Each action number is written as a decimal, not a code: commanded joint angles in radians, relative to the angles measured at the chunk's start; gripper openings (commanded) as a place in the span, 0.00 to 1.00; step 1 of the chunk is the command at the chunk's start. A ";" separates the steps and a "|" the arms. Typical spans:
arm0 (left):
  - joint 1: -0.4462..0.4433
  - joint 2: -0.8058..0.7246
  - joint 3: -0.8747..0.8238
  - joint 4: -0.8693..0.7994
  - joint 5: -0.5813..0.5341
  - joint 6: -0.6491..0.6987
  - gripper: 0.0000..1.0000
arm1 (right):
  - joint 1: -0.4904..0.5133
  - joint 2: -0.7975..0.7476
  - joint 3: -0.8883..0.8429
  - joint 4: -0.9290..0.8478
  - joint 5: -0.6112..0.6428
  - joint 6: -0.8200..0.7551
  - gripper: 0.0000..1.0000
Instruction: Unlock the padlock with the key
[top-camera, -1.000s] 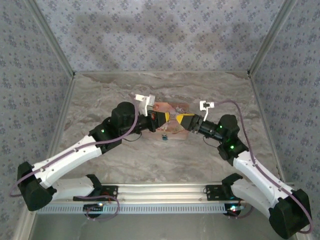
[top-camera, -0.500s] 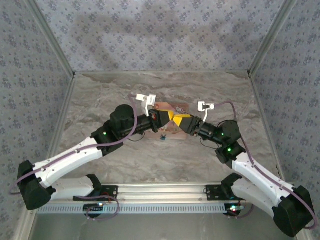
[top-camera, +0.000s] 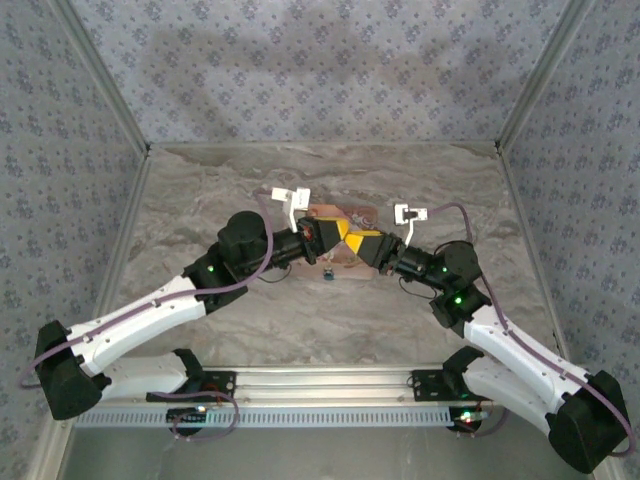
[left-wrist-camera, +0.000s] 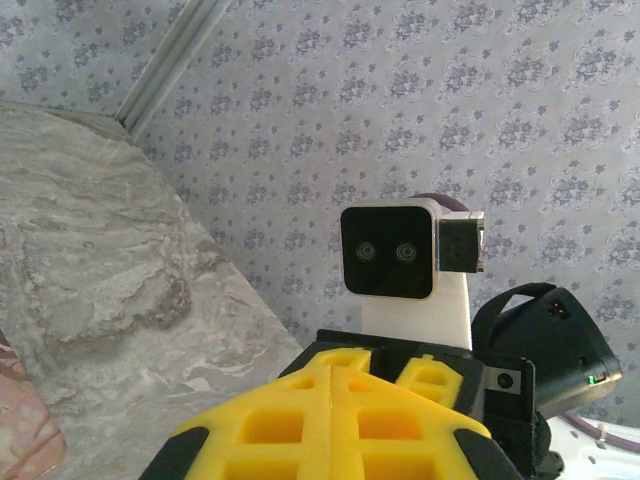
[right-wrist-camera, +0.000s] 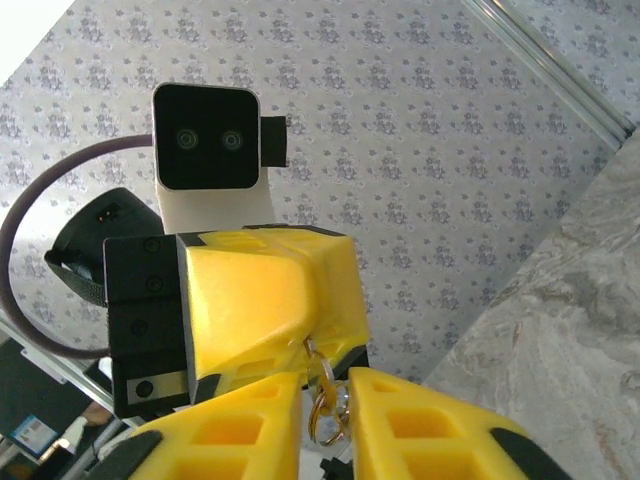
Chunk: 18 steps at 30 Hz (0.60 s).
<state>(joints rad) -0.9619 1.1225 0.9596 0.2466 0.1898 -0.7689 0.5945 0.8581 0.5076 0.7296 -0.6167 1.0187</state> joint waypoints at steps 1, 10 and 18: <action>-0.011 -0.005 0.006 0.061 -0.004 -0.008 0.00 | 0.004 -0.006 0.031 0.011 0.008 -0.022 0.15; -0.014 -0.001 0.004 0.074 0.028 -0.018 0.00 | -0.004 -0.019 0.032 -0.005 0.026 -0.054 0.00; -0.015 0.020 0.015 0.066 0.077 -0.023 0.00 | -0.006 -0.050 0.046 -0.063 0.028 -0.093 0.00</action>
<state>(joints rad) -0.9634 1.1332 0.9581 0.2871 0.2169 -0.7792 0.5888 0.8158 0.5102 0.6868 -0.5987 0.9646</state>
